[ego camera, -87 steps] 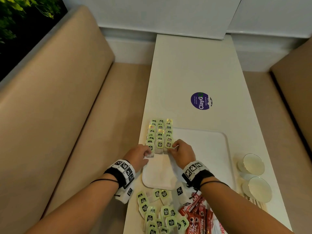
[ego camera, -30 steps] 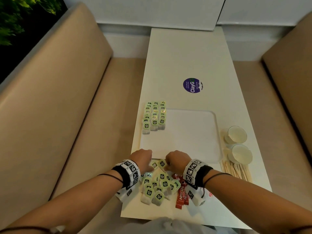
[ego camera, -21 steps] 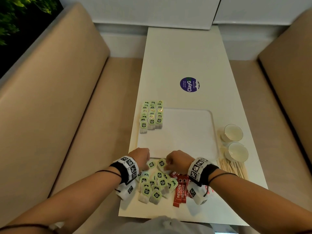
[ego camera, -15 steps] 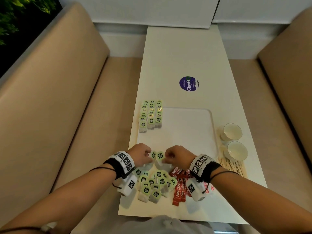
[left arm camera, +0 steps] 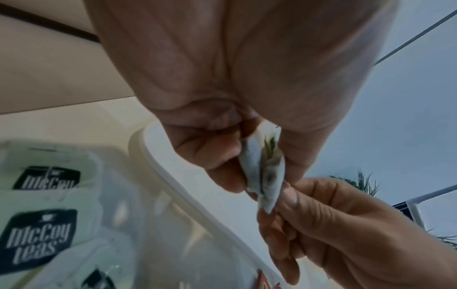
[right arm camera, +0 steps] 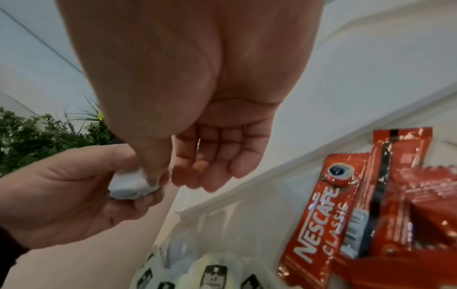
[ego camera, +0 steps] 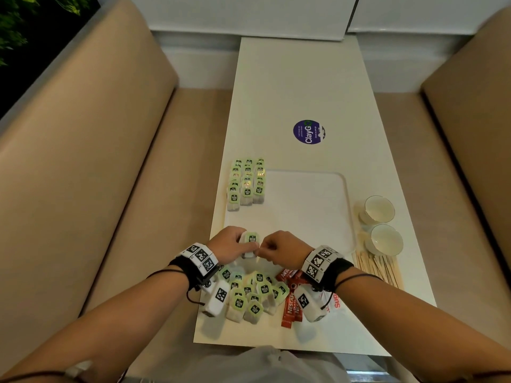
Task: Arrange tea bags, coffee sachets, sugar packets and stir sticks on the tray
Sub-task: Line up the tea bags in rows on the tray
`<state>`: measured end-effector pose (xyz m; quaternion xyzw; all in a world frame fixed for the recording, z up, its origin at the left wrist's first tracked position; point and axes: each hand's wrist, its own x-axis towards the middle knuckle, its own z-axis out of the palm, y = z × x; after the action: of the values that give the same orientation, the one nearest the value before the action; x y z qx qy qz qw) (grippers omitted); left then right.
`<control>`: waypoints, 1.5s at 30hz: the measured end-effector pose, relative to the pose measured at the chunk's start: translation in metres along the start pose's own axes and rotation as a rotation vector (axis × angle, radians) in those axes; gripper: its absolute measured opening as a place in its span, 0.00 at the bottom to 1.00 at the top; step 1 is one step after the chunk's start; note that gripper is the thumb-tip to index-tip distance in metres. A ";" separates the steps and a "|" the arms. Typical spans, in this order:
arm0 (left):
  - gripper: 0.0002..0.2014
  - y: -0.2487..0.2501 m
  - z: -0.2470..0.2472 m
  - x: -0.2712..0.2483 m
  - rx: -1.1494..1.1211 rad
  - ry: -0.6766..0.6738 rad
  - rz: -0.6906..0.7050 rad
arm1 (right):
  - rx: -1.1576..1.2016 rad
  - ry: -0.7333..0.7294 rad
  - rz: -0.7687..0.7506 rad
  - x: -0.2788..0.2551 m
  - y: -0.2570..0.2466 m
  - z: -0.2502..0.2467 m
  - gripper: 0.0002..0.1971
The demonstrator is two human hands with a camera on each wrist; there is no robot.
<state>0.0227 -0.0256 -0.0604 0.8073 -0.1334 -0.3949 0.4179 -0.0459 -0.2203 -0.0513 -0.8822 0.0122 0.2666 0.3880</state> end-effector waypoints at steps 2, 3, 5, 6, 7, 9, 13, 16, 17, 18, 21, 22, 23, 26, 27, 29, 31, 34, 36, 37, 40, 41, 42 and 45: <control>0.19 0.000 0.000 -0.003 0.003 0.011 0.002 | -0.066 -0.066 -0.001 -0.002 0.000 0.002 0.16; 0.17 -0.001 0.001 -0.003 0.006 0.012 0.003 | -0.097 -0.111 -0.001 -0.004 -0.001 0.003 0.15; 0.10 -0.004 0.001 -0.005 -0.026 -0.026 -0.030 | -0.181 -0.225 0.011 -0.006 -0.002 0.006 0.20; 0.07 -0.005 0.001 -0.007 -0.067 -0.059 -0.055 | -0.235 -0.273 0.020 -0.006 -0.002 0.009 0.26; 0.05 -0.007 0.001 -0.008 -0.117 -0.093 -0.074 | -0.293 -0.304 0.028 -0.006 -0.002 0.013 0.32; 0.03 -0.012 0.001 -0.009 -0.196 -0.136 -0.104 | -0.407 -0.327 0.015 -0.004 0.001 0.022 0.38; 0.03 -0.016 0.002 -0.012 -0.228 -0.153 -0.127 | -0.530 -0.295 -0.027 -0.003 0.004 0.032 0.29; 0.04 -0.017 0.004 -0.013 -0.221 -0.129 -0.140 | -0.515 -0.261 -0.017 -0.003 0.004 0.029 0.21; 0.05 -0.018 0.004 -0.013 -0.218 -0.117 -0.144 | -0.514 -0.268 -0.023 -0.002 0.005 0.029 0.17; 0.05 -0.019 0.005 -0.013 -0.214 -0.107 -0.148 | -0.510 -0.279 -0.031 -0.002 0.006 0.028 0.13; 0.05 -0.021 0.004 -0.012 -0.227 -0.104 -0.144 | -0.455 -0.285 -0.046 -0.007 0.007 0.020 0.09; 0.06 -0.020 0.004 -0.012 -0.225 -0.108 -0.140 | -0.430 -0.276 -0.051 -0.010 0.006 0.017 0.12; 0.07 -0.020 0.003 -0.011 -0.220 -0.111 -0.135 | -0.407 -0.265 -0.058 -0.012 0.005 0.013 0.14; 0.11 -0.017 0.000 -0.009 -0.228 -0.130 -0.114 | -0.343 -0.227 -0.077 -0.014 0.002 0.002 0.12; 0.12 -0.015 0.000 -0.008 -0.240 -0.139 -0.109 | -0.328 -0.211 -0.083 -0.014 0.001 -0.002 0.11; 0.14 -0.012 -0.003 -0.006 -0.254 -0.142 -0.099 | -0.298 -0.174 -0.095 -0.012 0.000 -0.011 0.09; 0.13 -0.006 -0.006 -0.005 -0.244 -0.135 -0.083 | -0.278 -0.131 -0.113 -0.010 -0.004 -0.021 0.09; 0.13 0.004 -0.009 -0.002 -0.247 -0.141 -0.047 | -0.218 -0.061 -0.143 -0.002 -0.011 -0.038 0.08; 0.13 0.009 -0.011 0.003 -0.318 -0.111 -0.056 | -0.122 -0.028 -0.140 0.003 -0.016 -0.048 0.05; 0.17 0.011 -0.013 0.006 -0.370 -0.085 -0.081 | -0.061 -0.013 -0.137 0.006 -0.019 -0.053 0.05; 0.34 0.019 -0.018 0.009 -0.523 -0.116 -0.134 | 0.105 0.035 -0.133 0.015 -0.023 -0.063 0.08; 0.33 0.024 -0.020 0.008 -0.568 -0.150 -0.129 | 0.141 0.048 -0.133 0.018 -0.024 -0.066 0.08; 0.29 0.028 -0.022 0.006 -0.578 -0.167 -0.107 | 0.170 0.058 -0.135 0.020 -0.025 -0.067 0.08; 0.17 0.036 -0.026 0.006 -0.475 -0.149 -0.001 | 0.252 0.075 -0.136 0.027 -0.026 -0.069 0.08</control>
<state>0.0500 -0.0360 -0.0265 0.6550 -0.0668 -0.4739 0.5847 0.0150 -0.2453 -0.0081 -0.8347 0.0005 0.2028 0.5120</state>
